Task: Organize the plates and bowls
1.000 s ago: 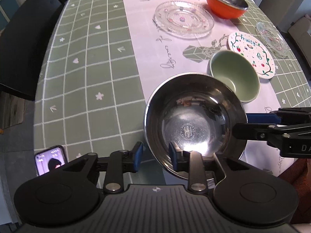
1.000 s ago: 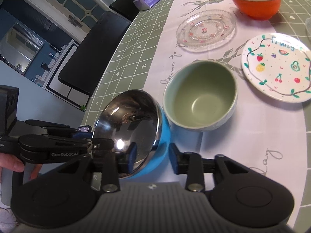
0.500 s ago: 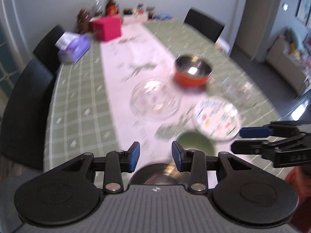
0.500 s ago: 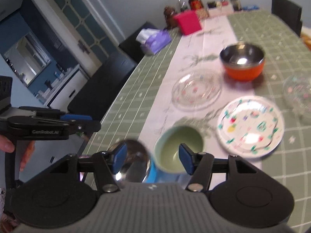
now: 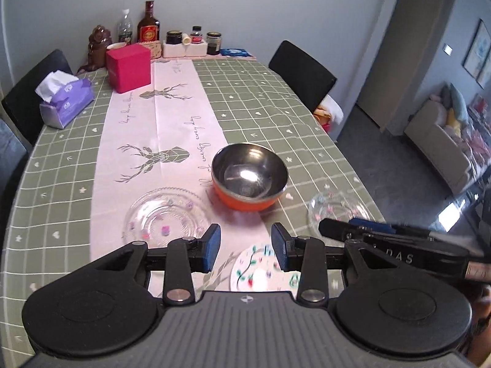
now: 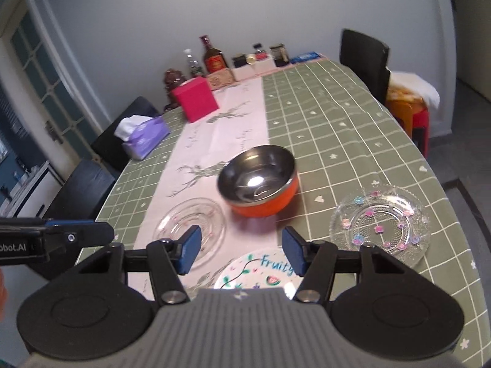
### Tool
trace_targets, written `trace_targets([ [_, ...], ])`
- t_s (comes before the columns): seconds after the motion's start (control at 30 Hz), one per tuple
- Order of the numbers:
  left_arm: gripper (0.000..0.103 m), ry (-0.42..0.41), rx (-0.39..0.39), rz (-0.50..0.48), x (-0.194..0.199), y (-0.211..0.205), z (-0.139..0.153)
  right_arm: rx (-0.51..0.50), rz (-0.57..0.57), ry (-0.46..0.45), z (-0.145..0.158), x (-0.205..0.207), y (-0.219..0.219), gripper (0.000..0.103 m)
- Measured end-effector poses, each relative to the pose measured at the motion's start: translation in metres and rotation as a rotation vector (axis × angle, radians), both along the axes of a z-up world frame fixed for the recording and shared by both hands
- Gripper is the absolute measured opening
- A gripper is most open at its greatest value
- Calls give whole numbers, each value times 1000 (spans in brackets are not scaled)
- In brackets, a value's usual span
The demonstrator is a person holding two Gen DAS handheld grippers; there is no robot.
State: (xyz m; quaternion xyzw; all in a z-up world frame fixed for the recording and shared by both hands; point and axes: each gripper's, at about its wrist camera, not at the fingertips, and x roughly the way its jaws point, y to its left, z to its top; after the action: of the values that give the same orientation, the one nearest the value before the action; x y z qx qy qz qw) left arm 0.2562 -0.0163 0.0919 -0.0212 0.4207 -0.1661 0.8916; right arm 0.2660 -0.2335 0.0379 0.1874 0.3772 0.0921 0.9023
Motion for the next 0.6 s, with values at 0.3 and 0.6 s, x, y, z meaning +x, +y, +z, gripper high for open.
trace_targets([
  [0.3, 44, 41, -19, 142, 76, -29, -46, 82, -94, 128, -39, 71, -24, 51],
  [0.6, 44, 95, -22, 239, 125, -31, -87, 124, -83, 173, -63, 119, -27, 44],
])
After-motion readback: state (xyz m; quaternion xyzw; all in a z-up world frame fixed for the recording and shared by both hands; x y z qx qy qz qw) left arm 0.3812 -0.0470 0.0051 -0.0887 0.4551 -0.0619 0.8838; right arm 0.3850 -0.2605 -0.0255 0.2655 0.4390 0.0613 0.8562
